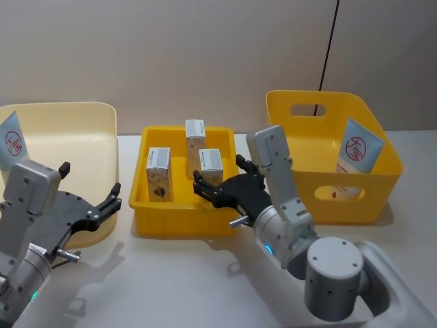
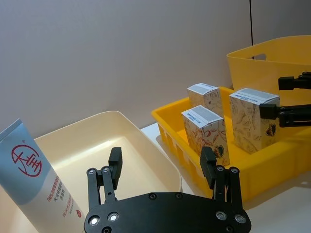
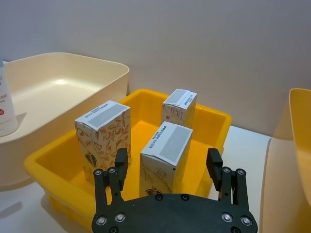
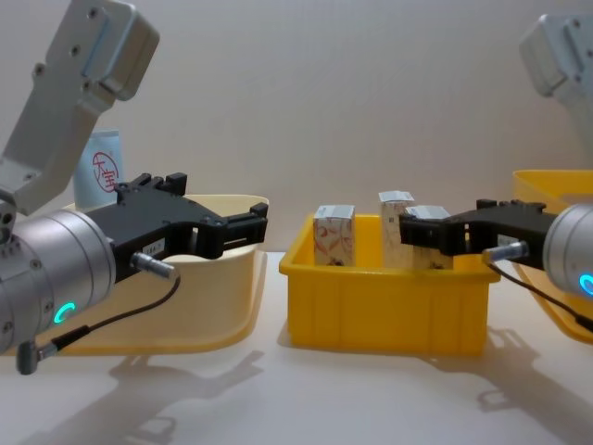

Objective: Bimanual collaborative sorting of washing and personal care products

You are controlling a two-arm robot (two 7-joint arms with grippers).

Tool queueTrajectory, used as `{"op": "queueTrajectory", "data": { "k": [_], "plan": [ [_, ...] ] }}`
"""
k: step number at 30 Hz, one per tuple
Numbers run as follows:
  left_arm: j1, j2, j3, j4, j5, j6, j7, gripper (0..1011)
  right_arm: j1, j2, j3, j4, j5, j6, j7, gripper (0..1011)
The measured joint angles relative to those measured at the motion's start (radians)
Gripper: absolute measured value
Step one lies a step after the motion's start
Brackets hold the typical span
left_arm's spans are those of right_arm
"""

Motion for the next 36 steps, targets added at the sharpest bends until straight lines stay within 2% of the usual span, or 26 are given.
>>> {"op": "queueTrajectory", "data": {
  "k": [16, 34, 36],
  "plan": [
    [0.0, 0.0, 0.0, 0.0, 0.0, 0.0, 0.0, 1000, 0.047, -0.056, -0.022, 0.077, -0.044, 0.012, -0.034, 1001],
    [0.0, 0.0, 0.0, 0.0, 0.0, 0.0, 0.0, 1000, 0.077, -0.097, -0.024, 0.129, -0.097, 0.015, -0.095, 1001],
    [0.0, 0.0, 0.0, 0.0, 0.0, 0.0, 0.0, 1000, 0.079, -0.1, -0.023, 0.133, -0.102, 0.015, -0.1, 978]
  ]
}}
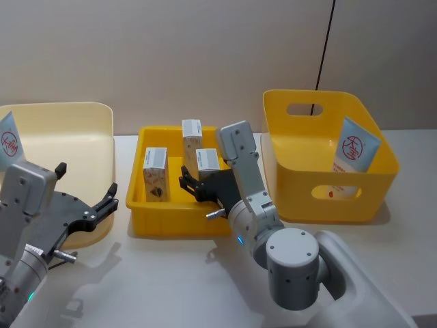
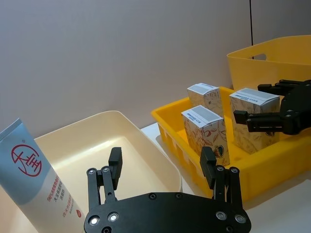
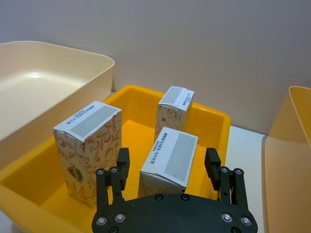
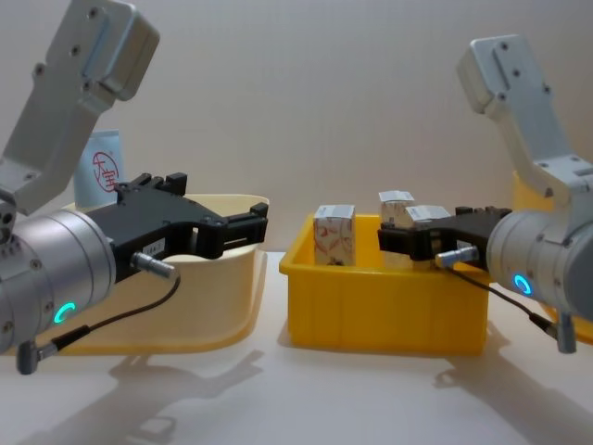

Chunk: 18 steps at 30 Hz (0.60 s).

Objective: Bimanual collaborative sorting of washing and personal care products

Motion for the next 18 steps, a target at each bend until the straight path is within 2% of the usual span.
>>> {"op": "queueTrajectory", "data": {
  "k": [6, 10, 13, 15, 16, 18],
  "plan": [
    [0.0, 0.0, 0.0, 0.0, 0.0, 0.0, 0.0, 1000, 0.004, -0.006, 0.0, 0.008, -0.009, 0.0, -0.009, 861],
    [0.0, 0.0, 0.0, 0.0, 0.0, 0.0, 0.0, 1000, 0.007, -0.009, 0.001, 0.011, -0.013, 0.0, -0.014, 707],
    [0.0, 0.0, 0.0, 0.0, 0.0, 0.0, 0.0, 1000, 0.008, -0.01, 0.001, 0.013, -0.015, 0.0, -0.016, 647],
    [0.0, 0.0, 0.0, 0.0, 0.0, 0.0, 0.0, 1000, 0.008, -0.011, 0.001, 0.014, -0.017, 0.0, -0.017, 566],
    [0.0, 0.0, 0.0, 0.0, 0.0, 0.0, 0.0, 1000, 0.008, -0.011, 0.002, 0.015, -0.017, 0.0, -0.018, 566],
    [0.0, 0.0, 0.0, 0.0, 0.0, 0.0, 0.0, 1000, 0.009, -0.012, 0.002, 0.016, -0.018, 0.0, -0.019, 490]
  ]
}}
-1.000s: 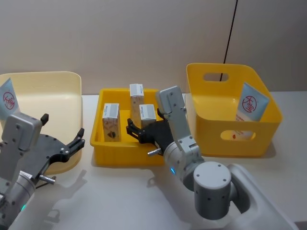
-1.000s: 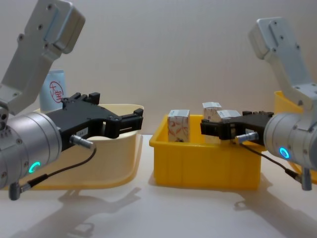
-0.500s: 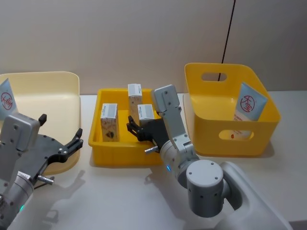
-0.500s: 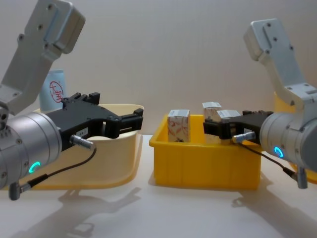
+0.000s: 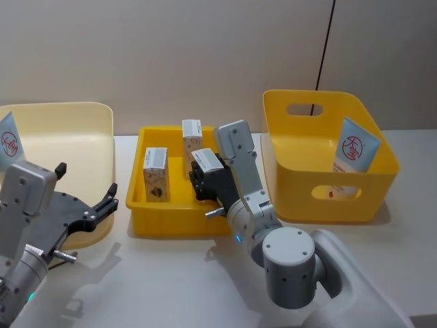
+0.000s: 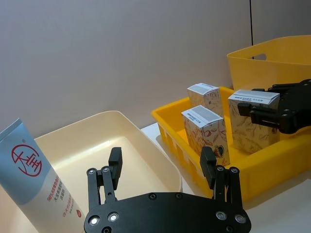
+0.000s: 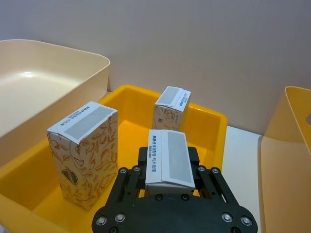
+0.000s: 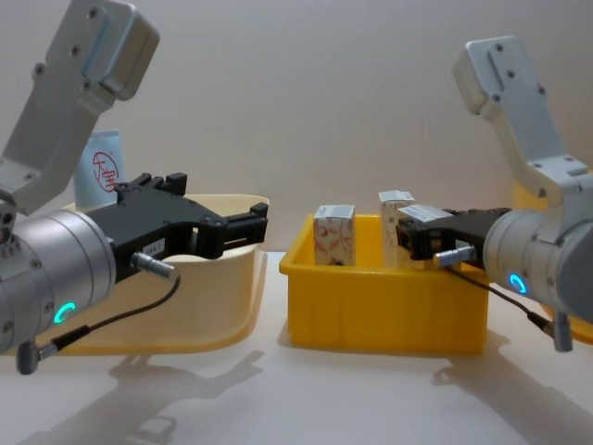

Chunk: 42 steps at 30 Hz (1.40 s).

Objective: Bimanual collaborative sorting of washing and personal care products

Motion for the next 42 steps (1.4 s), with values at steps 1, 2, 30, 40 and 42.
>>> {"op": "queueTrajectory", "data": {
  "k": [1, 2, 30, 40, 42],
  "plan": [
    [0.0, 0.0, 0.0, 0.0, 0.0, 0.0, 0.0, 1000, 0.0, 0.0, 0.0, 0.0, 0.0, 0.0, 0.0, 459],
    [0.0, 0.0, 0.0, 0.0, 0.0, 0.0, 0.0, 1000, 0.0, 0.0, 0.0, 0.001, 0.0, 0.0, -0.001, 443],
    [0.0, 0.0, 0.0, 0.0, 0.0, 0.0, 0.0, 1000, -0.004, 0.009, 0.038, -0.013, 0.015, -0.214, 0.04, 431],
    [0.0, 0.0, 0.0, 0.0, 0.0, 0.0, 0.0, 1000, 0.004, 0.017, 0.076, -0.024, 0.037, -0.352, 0.065, 431],
    [0.0, 0.0, 0.0, 0.0, 0.0, 0.0, 0.0, 1000, 0.006, 0.02, 0.089, -0.029, 0.042, -0.384, 0.068, 431]
  ]
}}
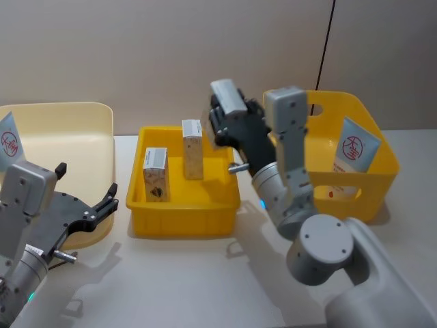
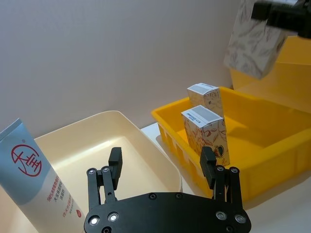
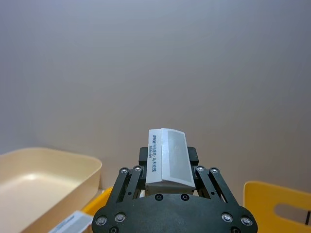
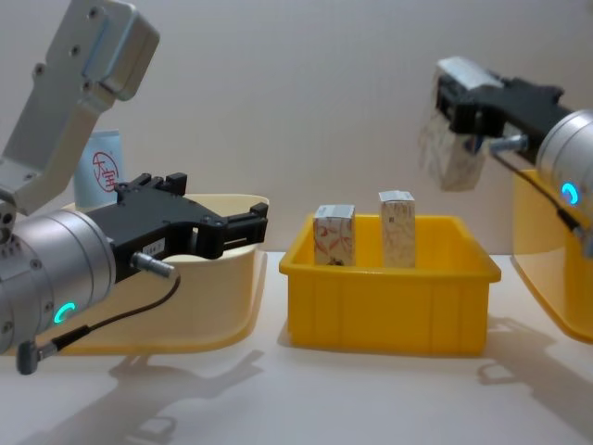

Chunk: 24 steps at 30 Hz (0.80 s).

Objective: Bimanual collaborative sorting of washing and personal care products

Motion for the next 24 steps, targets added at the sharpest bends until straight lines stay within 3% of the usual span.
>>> {"op": "queueTrajectory", "data": {
  "k": [12, 24],
  "plan": [
    [0.0, 0.0, 0.0, 0.0, 0.0, 0.0, 0.0, 1000, -0.006, 0.023, 0.081, -0.044, 0.001, -0.127, -0.025, 431],
    [0.0, 0.0, 0.0, 0.0, 0.0, 0.0, 0.0, 1000, -0.066, 0.035, 0.148, -0.121, -0.032, -0.123, -0.084, 431]
  ]
}}
